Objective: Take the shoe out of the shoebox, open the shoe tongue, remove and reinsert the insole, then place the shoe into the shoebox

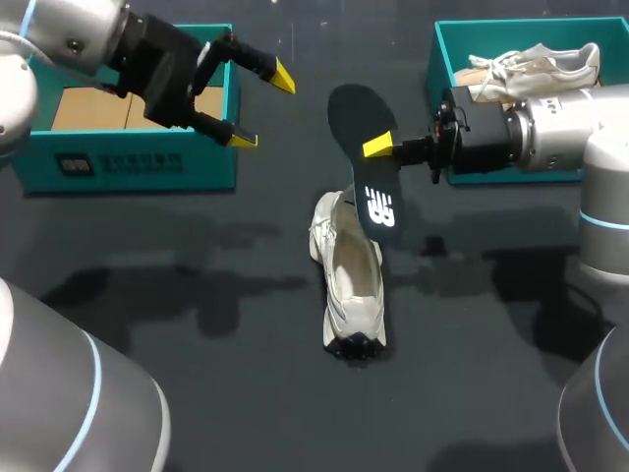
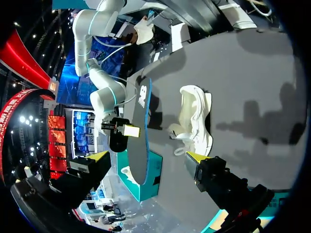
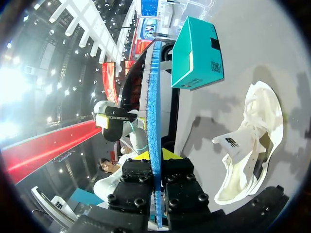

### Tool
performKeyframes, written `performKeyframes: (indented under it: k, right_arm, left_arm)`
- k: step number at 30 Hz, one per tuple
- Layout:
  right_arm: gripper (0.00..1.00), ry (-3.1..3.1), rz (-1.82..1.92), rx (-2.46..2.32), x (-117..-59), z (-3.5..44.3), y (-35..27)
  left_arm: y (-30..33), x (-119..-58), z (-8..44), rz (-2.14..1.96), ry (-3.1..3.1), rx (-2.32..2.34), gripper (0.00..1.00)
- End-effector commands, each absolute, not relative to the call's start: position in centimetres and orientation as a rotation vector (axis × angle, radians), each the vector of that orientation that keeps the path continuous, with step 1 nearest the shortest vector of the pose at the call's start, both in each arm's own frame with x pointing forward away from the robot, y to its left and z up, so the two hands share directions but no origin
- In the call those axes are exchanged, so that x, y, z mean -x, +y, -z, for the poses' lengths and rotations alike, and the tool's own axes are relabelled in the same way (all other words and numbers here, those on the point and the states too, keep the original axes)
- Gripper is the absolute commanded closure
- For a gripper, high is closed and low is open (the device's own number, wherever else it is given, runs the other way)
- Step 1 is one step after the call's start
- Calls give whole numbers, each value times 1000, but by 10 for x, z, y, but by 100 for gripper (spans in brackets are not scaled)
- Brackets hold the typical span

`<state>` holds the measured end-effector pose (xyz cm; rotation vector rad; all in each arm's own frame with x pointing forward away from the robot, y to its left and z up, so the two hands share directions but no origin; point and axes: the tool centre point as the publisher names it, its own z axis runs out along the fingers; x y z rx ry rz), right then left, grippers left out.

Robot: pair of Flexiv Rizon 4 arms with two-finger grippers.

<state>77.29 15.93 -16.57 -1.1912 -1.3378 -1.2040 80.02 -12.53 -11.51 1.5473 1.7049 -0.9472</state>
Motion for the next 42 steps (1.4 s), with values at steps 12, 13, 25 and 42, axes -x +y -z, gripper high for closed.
performKeyframes:
  k: [12, 13, 25, 42]
  right_arm:
    - [100, -1337, 1204, 1194, -772, 166, 160]
    - [100, -1337, 1204, 1194, -772, 166, 160]
    - [100, -1246, 1180, 1215, -767, 168, 172]
    - [100, -1180, 1242, 1219, -760, 174, 191]
  left_arm:
    - [-139, -805, 142, 1084, 1436, -1224, 0]
    - [-142, -808, 147, 1059, 1435, -1220, 0]
    - [-174, -820, 164, 1120, 1393, -1130, 0]
    - [-201, -814, 173, 1167, 1416, -1098, 53]
